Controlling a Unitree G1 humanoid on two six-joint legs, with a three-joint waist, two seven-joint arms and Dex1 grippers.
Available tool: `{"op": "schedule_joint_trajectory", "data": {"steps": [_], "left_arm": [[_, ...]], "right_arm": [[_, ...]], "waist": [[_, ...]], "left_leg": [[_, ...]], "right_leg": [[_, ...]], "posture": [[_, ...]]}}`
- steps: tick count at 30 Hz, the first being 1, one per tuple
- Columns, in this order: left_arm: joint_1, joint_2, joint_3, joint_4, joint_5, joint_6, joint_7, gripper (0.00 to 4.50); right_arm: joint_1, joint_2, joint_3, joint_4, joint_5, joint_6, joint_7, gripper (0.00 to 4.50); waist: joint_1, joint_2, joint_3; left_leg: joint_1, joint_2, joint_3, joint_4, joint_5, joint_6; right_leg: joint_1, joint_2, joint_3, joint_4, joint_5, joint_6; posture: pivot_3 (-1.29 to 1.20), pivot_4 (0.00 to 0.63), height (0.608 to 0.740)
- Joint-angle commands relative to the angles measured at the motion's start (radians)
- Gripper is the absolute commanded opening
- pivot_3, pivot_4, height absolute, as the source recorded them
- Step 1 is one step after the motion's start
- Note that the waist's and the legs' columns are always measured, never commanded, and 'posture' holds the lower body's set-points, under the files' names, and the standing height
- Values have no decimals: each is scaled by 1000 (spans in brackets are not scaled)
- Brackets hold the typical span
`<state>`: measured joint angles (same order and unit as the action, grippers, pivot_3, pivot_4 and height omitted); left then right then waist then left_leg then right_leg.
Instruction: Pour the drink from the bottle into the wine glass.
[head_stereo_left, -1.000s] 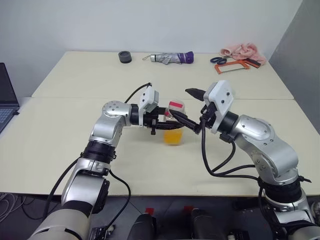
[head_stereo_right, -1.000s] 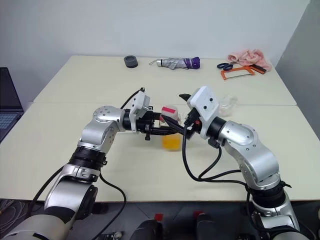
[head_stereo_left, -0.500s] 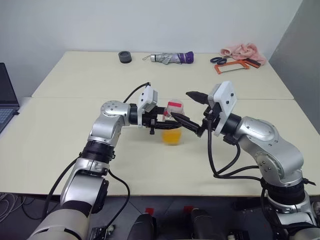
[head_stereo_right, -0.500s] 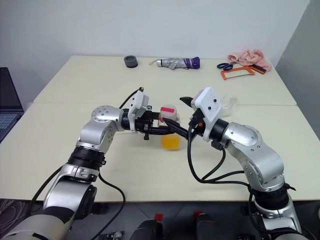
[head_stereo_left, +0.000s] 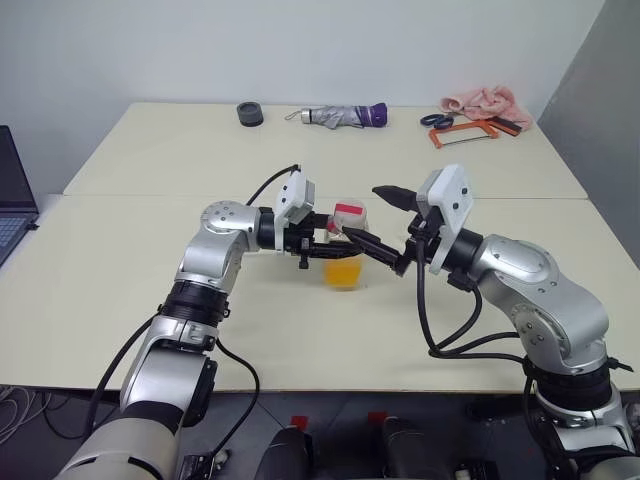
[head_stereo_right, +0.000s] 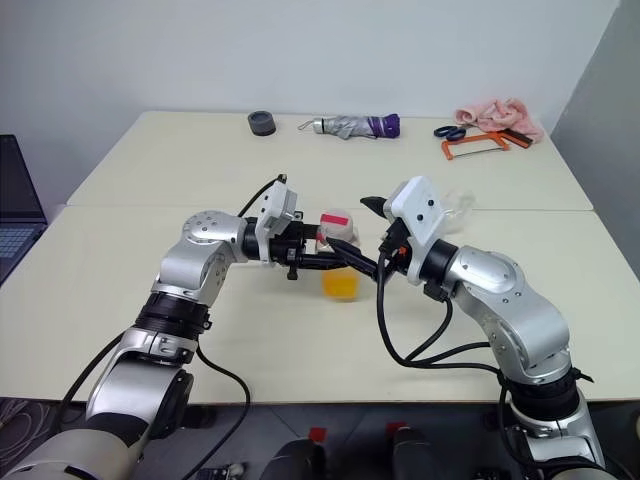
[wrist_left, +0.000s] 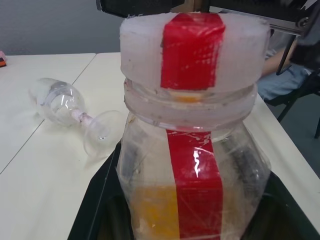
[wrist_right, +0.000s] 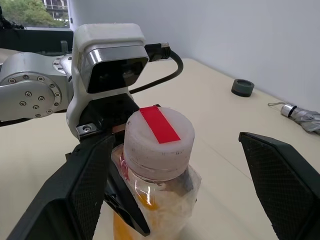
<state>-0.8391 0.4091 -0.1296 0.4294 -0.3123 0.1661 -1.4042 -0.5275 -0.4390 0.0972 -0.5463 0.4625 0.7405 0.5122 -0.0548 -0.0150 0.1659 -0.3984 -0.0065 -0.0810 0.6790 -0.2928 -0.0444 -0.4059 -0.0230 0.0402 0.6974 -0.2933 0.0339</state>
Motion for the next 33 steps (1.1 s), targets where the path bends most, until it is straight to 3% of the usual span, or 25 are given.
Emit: {"op": "schedule_joint_trajectory", "data": {"steps": [1, 33], "left_arm": [[-27, 11, 22, -36, -14, -14, 0, 1800], [-18, 19, 24, -45, -14, -15, 7, 1799]], "right_arm": [[-1, -9, -35, -32, 2, -14, -9, 4233], [4, -21, -49, -57, 72, 11, 4, 4233]], "waist": [[0, 0, 0], [0, 0, 0]], "left_leg": [[0, 0, 0, 0, 0, 0], [0, 0, 0, 0, 0, 0]], "right_leg": [[0, 0, 0, 0, 0, 0], [0, 0, 0, 0, 0, 0]], "posture": [[0, 150, 740], [0, 150, 740]]}}
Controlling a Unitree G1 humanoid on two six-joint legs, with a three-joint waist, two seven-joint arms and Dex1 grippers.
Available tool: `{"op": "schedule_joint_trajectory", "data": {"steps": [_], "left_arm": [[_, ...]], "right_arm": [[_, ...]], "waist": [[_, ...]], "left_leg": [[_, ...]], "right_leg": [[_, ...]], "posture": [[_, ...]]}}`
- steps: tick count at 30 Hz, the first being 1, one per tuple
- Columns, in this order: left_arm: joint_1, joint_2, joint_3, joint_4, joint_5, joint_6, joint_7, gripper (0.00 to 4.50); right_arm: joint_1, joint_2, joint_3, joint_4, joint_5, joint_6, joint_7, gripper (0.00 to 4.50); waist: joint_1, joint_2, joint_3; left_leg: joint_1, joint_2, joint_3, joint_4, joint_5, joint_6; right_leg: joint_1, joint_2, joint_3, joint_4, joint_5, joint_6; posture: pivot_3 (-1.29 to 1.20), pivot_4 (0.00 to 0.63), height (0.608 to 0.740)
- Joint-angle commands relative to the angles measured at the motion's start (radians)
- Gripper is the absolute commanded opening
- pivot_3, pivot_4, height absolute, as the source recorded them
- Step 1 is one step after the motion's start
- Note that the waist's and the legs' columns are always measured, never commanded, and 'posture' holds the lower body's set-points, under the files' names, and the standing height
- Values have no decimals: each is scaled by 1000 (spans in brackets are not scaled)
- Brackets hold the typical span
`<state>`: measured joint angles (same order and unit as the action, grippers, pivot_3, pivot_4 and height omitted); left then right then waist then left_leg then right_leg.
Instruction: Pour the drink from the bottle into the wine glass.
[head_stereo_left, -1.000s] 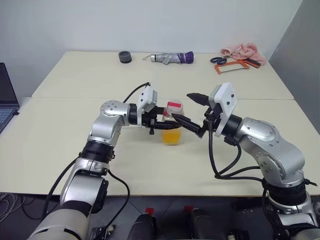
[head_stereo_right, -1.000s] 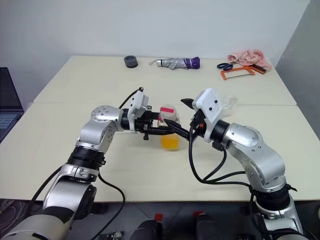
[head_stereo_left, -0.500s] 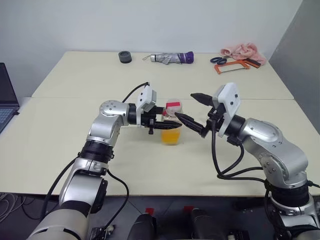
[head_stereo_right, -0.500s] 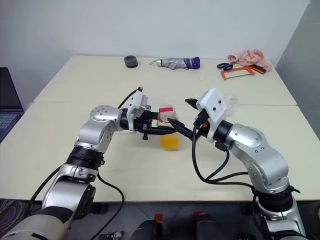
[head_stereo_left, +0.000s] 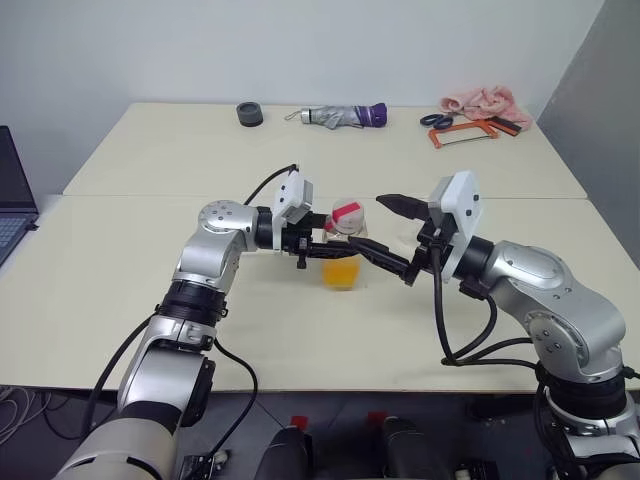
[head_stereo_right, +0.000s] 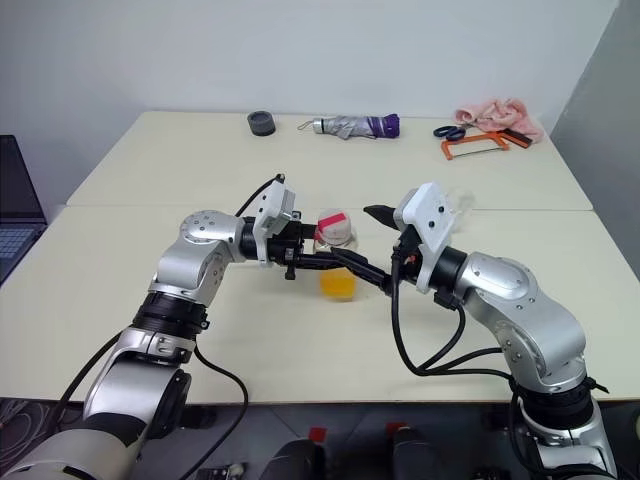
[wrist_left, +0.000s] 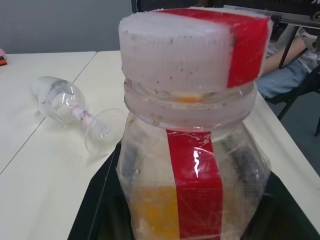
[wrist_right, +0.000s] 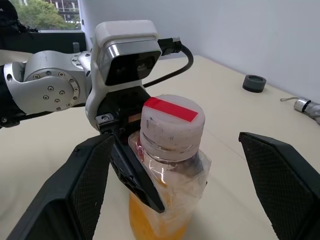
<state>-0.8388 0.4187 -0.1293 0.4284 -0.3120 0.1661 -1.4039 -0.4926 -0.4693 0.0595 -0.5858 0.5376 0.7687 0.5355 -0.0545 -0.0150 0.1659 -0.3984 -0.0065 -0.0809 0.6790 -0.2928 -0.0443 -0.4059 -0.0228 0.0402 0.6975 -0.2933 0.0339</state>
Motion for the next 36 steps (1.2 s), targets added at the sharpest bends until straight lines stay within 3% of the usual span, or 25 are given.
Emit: {"op": "schedule_joint_trajectory", "data": {"steps": [1, 15, 36], "left_arm": [[-18, 9, 24, -44, -15, -15, 7, 1799], [-17, 4, 22, -45, -15, -17, 11, 1799], [-20, 2, 22, -36, -15, -23, 15, 1799]], "right_arm": [[-36, 14, -9, -12, -9, -20, -25, 4233], [-62, 39, 25, 35, -93, -55, -47, 4233], [-76, 77, 34, 44, -97, -58, -54, 4233]], "waist": [[0, 0, 0], [0, 0, 0], [-1, 0, 0]], "left_leg": [[0, 0, 0, 0, 0, 0], [0, 0, 0, 0, 0, 0], [0, 0, 0, 0, 0, 0]], "right_leg": [[0, 0, 0, 0, 0, 0], [0, 0, 0, 0, 0, 0], [0, 0, 0, 0, 0, 0]], "posture": [[0, 150, 740], [0, 150, 740], [0, 150, 740]]}}
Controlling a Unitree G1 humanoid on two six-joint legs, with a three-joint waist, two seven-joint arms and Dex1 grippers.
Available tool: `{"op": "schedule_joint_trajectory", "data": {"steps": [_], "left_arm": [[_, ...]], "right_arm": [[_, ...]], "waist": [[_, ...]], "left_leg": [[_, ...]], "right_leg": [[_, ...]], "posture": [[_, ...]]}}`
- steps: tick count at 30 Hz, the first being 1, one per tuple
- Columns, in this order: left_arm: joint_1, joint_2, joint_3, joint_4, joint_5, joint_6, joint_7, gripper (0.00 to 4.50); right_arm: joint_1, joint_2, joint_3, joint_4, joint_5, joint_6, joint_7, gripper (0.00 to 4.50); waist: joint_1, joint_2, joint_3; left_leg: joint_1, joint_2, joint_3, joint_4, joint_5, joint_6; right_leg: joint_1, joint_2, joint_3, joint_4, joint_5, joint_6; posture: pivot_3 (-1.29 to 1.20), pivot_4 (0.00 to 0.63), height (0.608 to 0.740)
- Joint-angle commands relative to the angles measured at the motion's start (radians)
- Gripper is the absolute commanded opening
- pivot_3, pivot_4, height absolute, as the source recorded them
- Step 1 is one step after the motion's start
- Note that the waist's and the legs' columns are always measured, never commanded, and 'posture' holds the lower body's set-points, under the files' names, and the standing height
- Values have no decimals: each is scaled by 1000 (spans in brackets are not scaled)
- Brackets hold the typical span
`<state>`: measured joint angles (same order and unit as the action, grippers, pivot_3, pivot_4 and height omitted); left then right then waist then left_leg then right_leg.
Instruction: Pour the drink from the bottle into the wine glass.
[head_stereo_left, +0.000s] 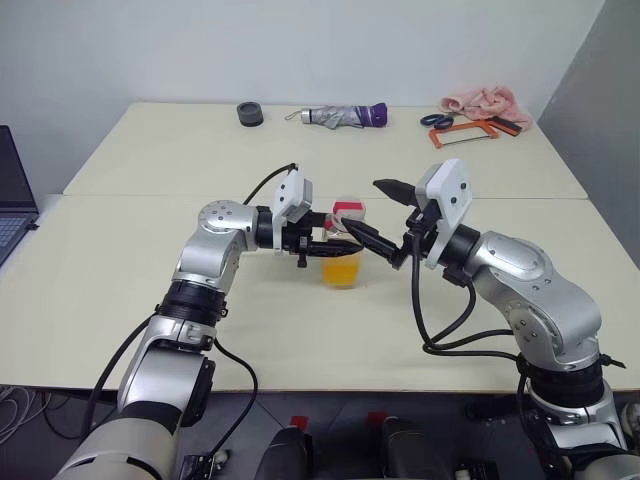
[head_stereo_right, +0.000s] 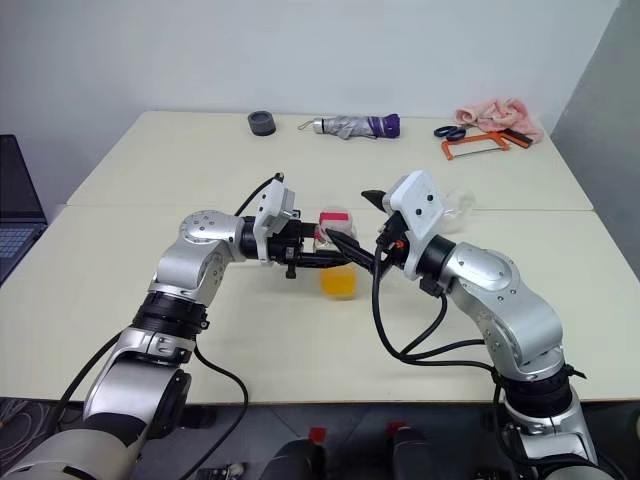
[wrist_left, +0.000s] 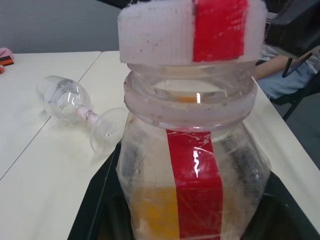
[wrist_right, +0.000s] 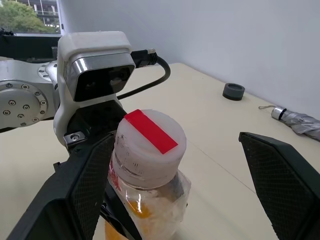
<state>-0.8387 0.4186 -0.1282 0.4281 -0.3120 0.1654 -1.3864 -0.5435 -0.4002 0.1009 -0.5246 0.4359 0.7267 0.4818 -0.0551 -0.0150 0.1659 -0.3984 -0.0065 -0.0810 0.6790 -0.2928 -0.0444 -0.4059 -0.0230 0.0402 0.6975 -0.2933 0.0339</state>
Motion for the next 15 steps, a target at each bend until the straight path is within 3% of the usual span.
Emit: {"op": "schedule_joint_trajectory", "data": {"steps": [1, 15], "left_arm": [[-21, 3, 21, -35, -15, -23, -2, 1799], [-21, 4, 22, -35, -14, -26, -1, 1799]], "right_arm": [[-24, 13, -11, -18, 15, -9, 0, 4233], [-55, 53, -81, -1, 185, 114, -14, 4233]], "waist": [[0, 0, 0], [-1, 0, 0]], "left_leg": [[0, 0, 0, 0, 0, 0], [0, 0, 0, 0, 0, 0]], "right_leg": [[0, 0, 0, 0, 0, 0], [0, 0, 0, 0, 0, 0]], "posture": [[0, 150, 740], [0, 150, 740]]}}
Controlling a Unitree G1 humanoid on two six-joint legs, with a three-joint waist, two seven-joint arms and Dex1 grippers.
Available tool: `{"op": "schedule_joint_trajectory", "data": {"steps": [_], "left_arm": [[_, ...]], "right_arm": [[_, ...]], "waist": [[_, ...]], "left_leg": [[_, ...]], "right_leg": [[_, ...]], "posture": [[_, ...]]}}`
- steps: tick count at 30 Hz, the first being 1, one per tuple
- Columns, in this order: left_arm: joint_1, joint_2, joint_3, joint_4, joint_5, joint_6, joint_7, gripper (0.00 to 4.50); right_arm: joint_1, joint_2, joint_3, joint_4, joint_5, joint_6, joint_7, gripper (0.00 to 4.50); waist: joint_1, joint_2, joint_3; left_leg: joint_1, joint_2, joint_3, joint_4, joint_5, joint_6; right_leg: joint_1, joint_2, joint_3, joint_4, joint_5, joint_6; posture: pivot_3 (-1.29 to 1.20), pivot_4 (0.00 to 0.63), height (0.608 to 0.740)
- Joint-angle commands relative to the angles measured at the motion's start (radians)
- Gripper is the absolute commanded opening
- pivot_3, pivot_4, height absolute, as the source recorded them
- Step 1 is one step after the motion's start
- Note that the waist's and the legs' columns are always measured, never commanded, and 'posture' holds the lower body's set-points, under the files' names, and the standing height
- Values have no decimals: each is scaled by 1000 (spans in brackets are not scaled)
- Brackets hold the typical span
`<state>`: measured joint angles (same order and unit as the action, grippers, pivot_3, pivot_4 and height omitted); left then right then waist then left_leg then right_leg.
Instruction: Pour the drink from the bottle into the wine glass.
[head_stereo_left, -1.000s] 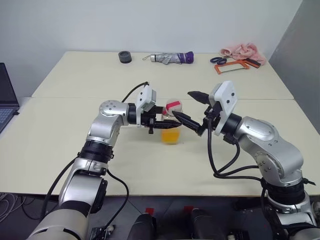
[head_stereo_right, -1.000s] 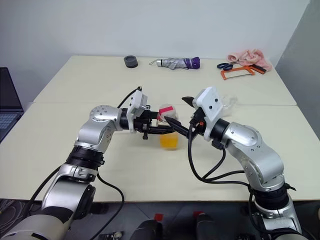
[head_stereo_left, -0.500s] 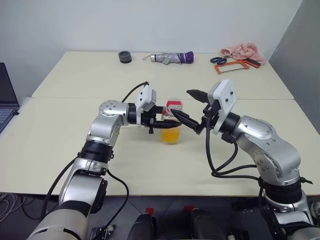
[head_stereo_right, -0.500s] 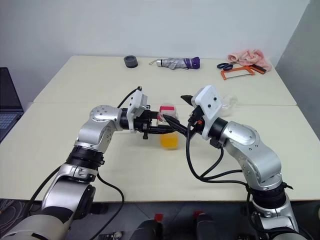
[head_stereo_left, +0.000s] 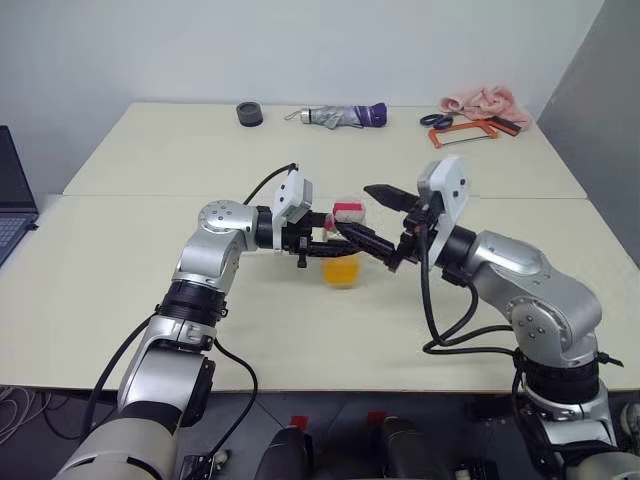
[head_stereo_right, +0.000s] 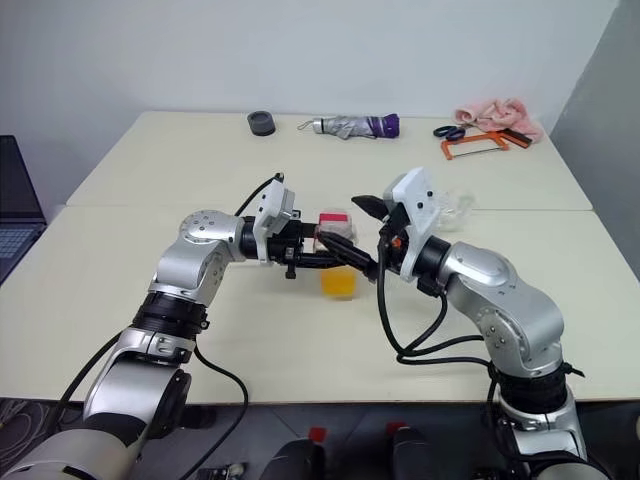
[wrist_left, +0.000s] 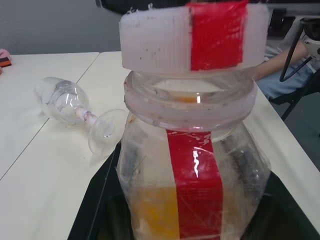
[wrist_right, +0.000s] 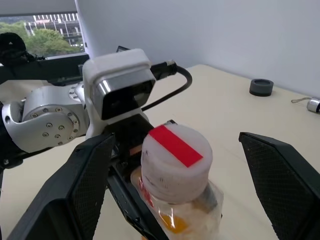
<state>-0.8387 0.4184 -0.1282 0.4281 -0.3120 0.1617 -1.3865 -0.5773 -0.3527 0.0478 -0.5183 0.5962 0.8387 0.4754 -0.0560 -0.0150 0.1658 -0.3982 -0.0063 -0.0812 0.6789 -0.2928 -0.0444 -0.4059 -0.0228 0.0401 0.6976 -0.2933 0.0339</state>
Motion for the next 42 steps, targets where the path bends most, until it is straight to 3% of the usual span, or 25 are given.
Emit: {"op": "schedule_joint_trajectory", "data": {"steps": [1, 14, 16, 36, 39, 42], "left_arm": [[-21, 4, 21, -35, -14, -22, -1, 1799], [-17, 2, 21, -40, -14, -23, 4, 1799], [-17, 1, 21, -40, -14, -23, 4, 1799], [-12, 2, 20, -45, -14, -23, 5, 1799], [-11, 3, 20, -46, -13, -23, 5, 1799], [-9, 3, 20, -49, -14, -21, 6, 1799]], "right_arm": [[-23, 7, -29, -5, 29, 5, -10, 4233], [-51, 18, -10, 42, 37, 3, 2, 4233], [-51, 15, -5, 42, 39, 8, 9, 3859], [-41, 8, 26, 31, 14, -7, 20, 3855], [-41, 13, 24, 32, 16, -5, 17, 3300], [-39, 16, 24, 29, 19, -4, 16, 2270]], "waist": [[0, 0, 0], [-1, 0, 0], [-1, 0, 0], [-1, 0, 0], [-1, 0, 0], [0, 0, 0]], "left_leg": [[0, 0, 0, 0, 0, 0], [0, 0, 0, 0, 0, 0], [0, 0, 0, 0, 0, 0], [0, 0, 0, 0, 0, 0], [0, 0, 0, 0, 0, 0], [0, 0, 0, 0, 0, 0]], "right_leg": [[0, 0, 0, 0, 0, 0], [0, 0, 0, 0, 0, 0], [0, 0, 0, 0, 0, 0], [0, 0, 0, 0, 0, 0], [0, 0, 0, 0, 0, 0], [0, 0, 0, 0, 0, 0]], "posture": [[0, 150, 740], [0, 150, 740], [0, 150, 740], [0, 150, 740], [0, 150, 740], [0, 150, 740]]}}
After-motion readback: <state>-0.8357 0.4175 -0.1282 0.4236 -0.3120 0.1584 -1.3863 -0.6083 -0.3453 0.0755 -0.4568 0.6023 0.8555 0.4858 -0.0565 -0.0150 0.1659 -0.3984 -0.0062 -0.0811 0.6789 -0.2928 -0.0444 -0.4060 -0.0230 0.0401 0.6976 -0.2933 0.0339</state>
